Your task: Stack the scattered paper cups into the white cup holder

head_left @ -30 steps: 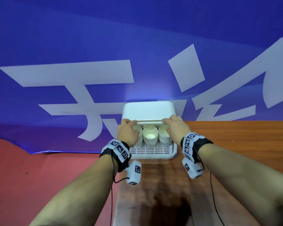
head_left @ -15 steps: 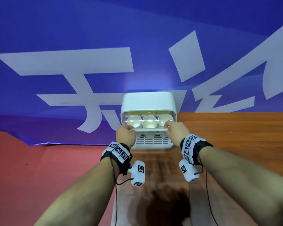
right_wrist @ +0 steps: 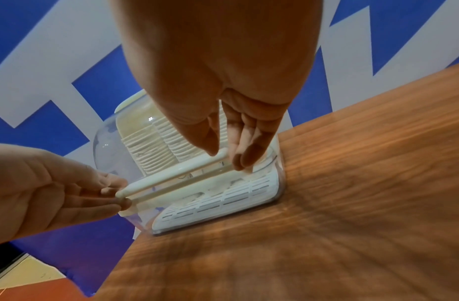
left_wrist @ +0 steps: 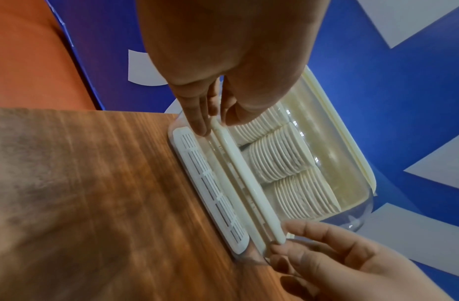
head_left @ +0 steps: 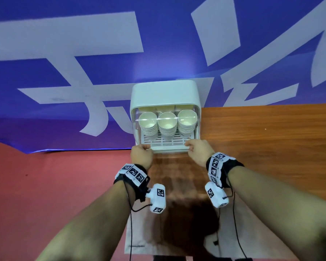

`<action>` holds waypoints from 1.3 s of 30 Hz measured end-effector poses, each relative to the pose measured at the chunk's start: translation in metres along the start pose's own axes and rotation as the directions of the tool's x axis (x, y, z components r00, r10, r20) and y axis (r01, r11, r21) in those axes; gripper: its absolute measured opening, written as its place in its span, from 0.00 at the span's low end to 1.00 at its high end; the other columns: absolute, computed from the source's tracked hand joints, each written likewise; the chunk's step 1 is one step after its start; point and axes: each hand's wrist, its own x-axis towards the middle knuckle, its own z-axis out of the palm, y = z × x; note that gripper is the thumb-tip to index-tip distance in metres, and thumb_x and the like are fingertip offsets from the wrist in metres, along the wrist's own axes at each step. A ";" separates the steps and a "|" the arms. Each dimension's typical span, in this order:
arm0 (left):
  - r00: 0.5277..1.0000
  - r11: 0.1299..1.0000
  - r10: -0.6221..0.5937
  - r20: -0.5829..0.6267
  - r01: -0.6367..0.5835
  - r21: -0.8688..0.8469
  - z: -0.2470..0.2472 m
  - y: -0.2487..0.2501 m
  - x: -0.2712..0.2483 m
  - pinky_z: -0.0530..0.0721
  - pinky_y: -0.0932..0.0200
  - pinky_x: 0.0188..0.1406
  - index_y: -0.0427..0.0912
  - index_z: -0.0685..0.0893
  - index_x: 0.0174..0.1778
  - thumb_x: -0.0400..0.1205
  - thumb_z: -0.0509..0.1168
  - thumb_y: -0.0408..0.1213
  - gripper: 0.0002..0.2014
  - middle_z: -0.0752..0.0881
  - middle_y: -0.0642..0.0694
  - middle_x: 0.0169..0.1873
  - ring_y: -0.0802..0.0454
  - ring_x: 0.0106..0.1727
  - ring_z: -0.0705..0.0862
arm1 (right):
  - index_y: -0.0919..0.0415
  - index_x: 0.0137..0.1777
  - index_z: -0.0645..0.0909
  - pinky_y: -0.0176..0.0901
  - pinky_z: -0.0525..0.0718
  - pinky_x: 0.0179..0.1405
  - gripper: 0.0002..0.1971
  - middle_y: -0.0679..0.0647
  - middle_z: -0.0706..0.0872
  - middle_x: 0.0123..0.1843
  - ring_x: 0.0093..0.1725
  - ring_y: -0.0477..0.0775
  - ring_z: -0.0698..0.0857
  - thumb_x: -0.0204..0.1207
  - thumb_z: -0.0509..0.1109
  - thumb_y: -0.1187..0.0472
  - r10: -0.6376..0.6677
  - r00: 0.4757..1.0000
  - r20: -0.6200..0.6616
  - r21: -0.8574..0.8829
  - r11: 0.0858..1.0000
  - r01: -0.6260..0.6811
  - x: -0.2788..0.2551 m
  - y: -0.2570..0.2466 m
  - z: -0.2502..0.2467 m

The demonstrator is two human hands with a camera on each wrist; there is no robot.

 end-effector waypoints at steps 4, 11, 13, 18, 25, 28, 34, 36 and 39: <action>1.000 1.000 0.013 -0.003 -0.013 0.029 0.000 -0.003 0.003 0.89 0.50 0.46 0.46 0.86 0.41 0.74 0.65 0.29 0.08 0.88 0.44 0.36 0.42 0.43 0.88 | 0.53 0.64 0.83 0.45 0.86 0.54 0.19 0.55 0.87 0.55 0.50 0.53 0.86 0.78 0.62 0.68 0.007 1.000 -0.011 0.046 0.999 -0.007 0.004 0.004 0.004; 0.994 0.998 -0.060 -0.095 0.057 -0.032 -0.003 -0.005 0.008 0.80 0.54 0.49 0.39 0.71 0.62 0.72 0.76 0.43 0.28 0.85 0.41 0.50 0.38 0.54 0.85 | 0.54 0.39 0.75 0.47 0.81 0.35 0.12 0.49 0.84 0.37 0.38 0.53 0.83 0.74 0.73 0.49 0.057 0.993 -0.103 0.065 0.997 -0.050 0.001 0.017 -0.004; 0.992 0.992 -0.113 -0.054 0.110 -0.054 -0.003 -0.007 0.015 0.82 0.48 0.60 0.42 0.60 0.76 0.68 0.79 0.49 0.47 0.81 0.37 0.64 0.35 0.62 0.82 | 0.55 0.41 0.72 0.43 0.74 0.28 0.18 0.51 0.83 0.39 0.37 0.52 0.82 0.72 0.73 0.42 0.161 0.980 -0.121 0.071 0.986 -0.153 0.004 0.021 -0.010; 0.981 0.988 -0.146 0.123 0.138 0.073 0.001 -0.008 0.023 0.81 0.44 0.66 0.41 0.58 0.78 0.71 0.76 0.56 0.47 0.80 0.40 0.66 0.37 0.63 0.82 | 0.58 0.51 0.71 0.44 0.74 0.31 0.26 0.53 0.82 0.44 0.41 0.53 0.81 0.69 0.75 0.38 0.235 0.971 -0.053 0.134 0.965 -0.226 0.018 0.025 -0.009; 0.982 0.992 -0.126 0.139 0.120 0.049 0.005 -0.007 0.040 0.80 0.45 0.64 0.38 0.61 0.72 0.76 0.75 0.45 0.37 0.81 0.42 0.61 0.39 0.62 0.81 | 0.59 0.56 0.72 0.47 0.82 0.42 0.27 0.55 0.83 0.51 0.47 0.56 0.83 0.70 0.76 0.40 0.214 0.977 -0.003 0.156 0.965 -0.210 0.037 0.025 -0.007; 0.985 0.993 -0.115 0.127 0.110 0.041 0.006 -0.011 0.043 0.80 0.43 0.64 0.38 0.61 0.71 0.76 0.75 0.44 0.36 0.81 0.41 0.60 0.40 0.60 0.82 | 0.59 0.56 0.72 0.46 0.79 0.39 0.27 0.55 0.82 0.50 0.46 0.55 0.83 0.71 0.75 0.39 0.205 0.979 0.016 0.112 0.972 -0.205 0.038 0.025 -0.009; 0.987 0.990 -0.126 0.102 0.119 0.069 0.007 -0.009 0.037 0.80 0.40 0.65 0.37 0.62 0.73 0.75 0.76 0.48 0.39 0.82 0.39 0.62 0.37 0.62 0.82 | 0.60 0.64 0.73 0.45 0.76 0.44 0.31 0.55 0.82 0.56 0.51 0.57 0.81 0.71 0.74 0.38 0.182 0.982 0.045 0.088 0.979 -0.185 0.038 0.026 -0.013; 0.985 0.984 -0.149 0.086 0.139 0.113 0.008 -0.003 0.030 0.79 0.41 0.65 0.36 0.60 0.76 0.77 0.73 0.49 0.39 0.80 0.37 0.63 0.35 0.64 0.80 | 0.60 0.61 0.73 0.46 0.76 0.43 0.29 0.55 0.83 0.56 0.52 0.57 0.82 0.71 0.73 0.39 0.175 0.983 0.053 0.076 0.981 -0.179 0.036 0.024 -0.018; 0.988 0.978 -0.146 0.048 0.137 0.157 0.006 0.005 0.015 0.79 0.43 0.65 0.35 0.63 0.76 0.78 0.69 0.53 0.37 0.79 0.35 0.66 0.34 0.65 0.79 | 0.60 0.55 0.74 0.45 0.76 0.36 0.22 0.56 0.83 0.50 0.46 0.55 0.81 0.75 0.71 0.42 0.172 0.981 0.087 0.020 0.984 -0.174 0.029 0.019 -0.031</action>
